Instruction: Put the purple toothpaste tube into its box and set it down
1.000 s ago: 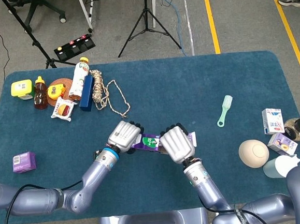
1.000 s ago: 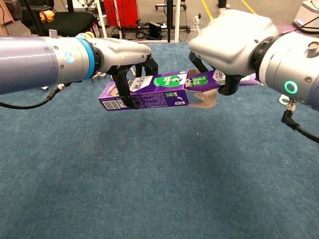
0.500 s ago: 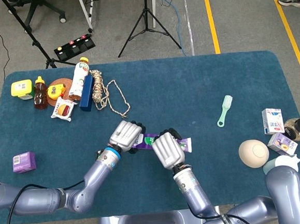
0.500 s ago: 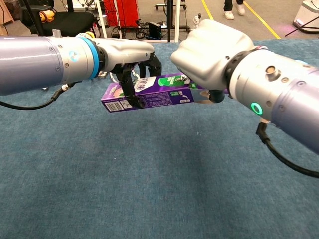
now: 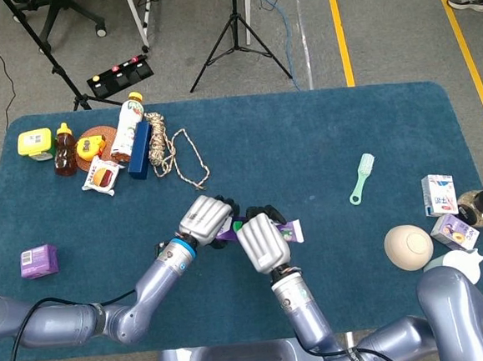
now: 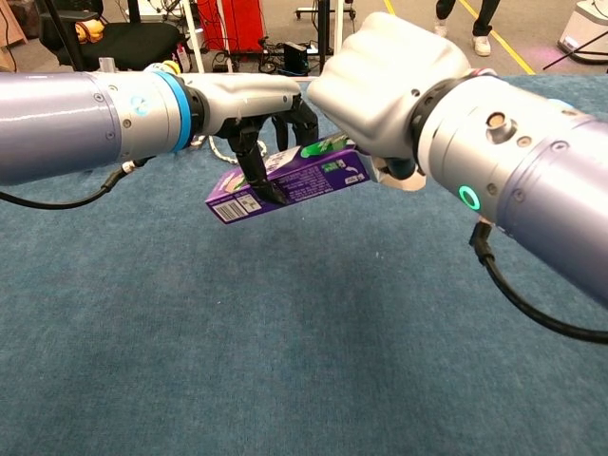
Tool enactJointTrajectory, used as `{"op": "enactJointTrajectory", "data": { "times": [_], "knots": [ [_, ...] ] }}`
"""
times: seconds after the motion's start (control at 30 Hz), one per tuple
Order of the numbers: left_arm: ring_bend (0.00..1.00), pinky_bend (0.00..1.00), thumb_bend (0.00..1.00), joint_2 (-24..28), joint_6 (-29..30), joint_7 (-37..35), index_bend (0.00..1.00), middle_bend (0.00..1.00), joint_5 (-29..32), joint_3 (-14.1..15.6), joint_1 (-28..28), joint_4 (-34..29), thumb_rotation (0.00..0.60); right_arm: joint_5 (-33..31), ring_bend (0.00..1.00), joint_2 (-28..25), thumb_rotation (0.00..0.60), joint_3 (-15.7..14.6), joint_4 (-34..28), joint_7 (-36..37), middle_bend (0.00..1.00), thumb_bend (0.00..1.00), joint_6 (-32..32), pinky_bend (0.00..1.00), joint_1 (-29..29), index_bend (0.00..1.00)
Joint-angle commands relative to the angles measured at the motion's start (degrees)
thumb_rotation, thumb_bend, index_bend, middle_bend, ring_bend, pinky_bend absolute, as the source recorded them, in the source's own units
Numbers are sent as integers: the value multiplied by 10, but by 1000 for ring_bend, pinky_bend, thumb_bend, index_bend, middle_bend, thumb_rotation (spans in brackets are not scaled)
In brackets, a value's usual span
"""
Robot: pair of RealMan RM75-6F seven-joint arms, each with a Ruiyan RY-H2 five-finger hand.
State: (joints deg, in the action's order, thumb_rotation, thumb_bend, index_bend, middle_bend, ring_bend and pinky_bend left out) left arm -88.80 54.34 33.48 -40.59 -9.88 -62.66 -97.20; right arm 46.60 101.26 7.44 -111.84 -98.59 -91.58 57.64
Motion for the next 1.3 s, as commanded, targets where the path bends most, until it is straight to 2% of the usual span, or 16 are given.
{"op": "enactJointTrajectory", "data": {
  "times": [0.03,0.33,0.4,0.47,0.57,0.67,0.87,1.03,1.3],
  "knots": [
    [306,551,240,-3,-4,-14,439,338,-8,-2,4,5,600,11,508,2,600,2,-22,-21,242,328,-22,673,3,49],
    [325,571,243,-12,-17,-64,455,360,-46,-8,15,19,600,39,469,-1,600,14,-76,-61,97,296,-59,650,13,23],
    [331,578,242,-13,-15,-67,463,369,-54,-7,16,22,600,41,421,-2,600,15,-84,-65,49,294,-65,617,12,19],
    [334,580,243,-14,-14,-69,467,372,-59,-7,17,23,600,41,314,-4,600,16,-91,-68,8,292,-70,530,11,15],
    [336,581,244,-14,-11,-68,469,374,-67,-5,19,25,600,49,184,-11,600,19,-105,-76,0,290,-83,381,10,7],
    [336,582,244,-13,-5,-67,469,374,-73,-5,21,26,600,61,102,-18,600,24,-113,-87,0,289,-102,291,8,3],
    [336,582,245,-8,0,-65,469,374,-80,-6,24,27,600,68,85,-40,600,50,-128,-90,0,289,-135,283,-2,3],
    [336,581,245,-11,58,64,473,377,-100,30,16,52,600,56,89,-114,600,35,-119,7,0,288,-96,284,-44,2],
    [337,581,249,-41,96,187,476,377,-79,49,9,102,600,77,96,-200,600,-9,-83,157,0,290,-20,285,-94,2]
  ]
}}
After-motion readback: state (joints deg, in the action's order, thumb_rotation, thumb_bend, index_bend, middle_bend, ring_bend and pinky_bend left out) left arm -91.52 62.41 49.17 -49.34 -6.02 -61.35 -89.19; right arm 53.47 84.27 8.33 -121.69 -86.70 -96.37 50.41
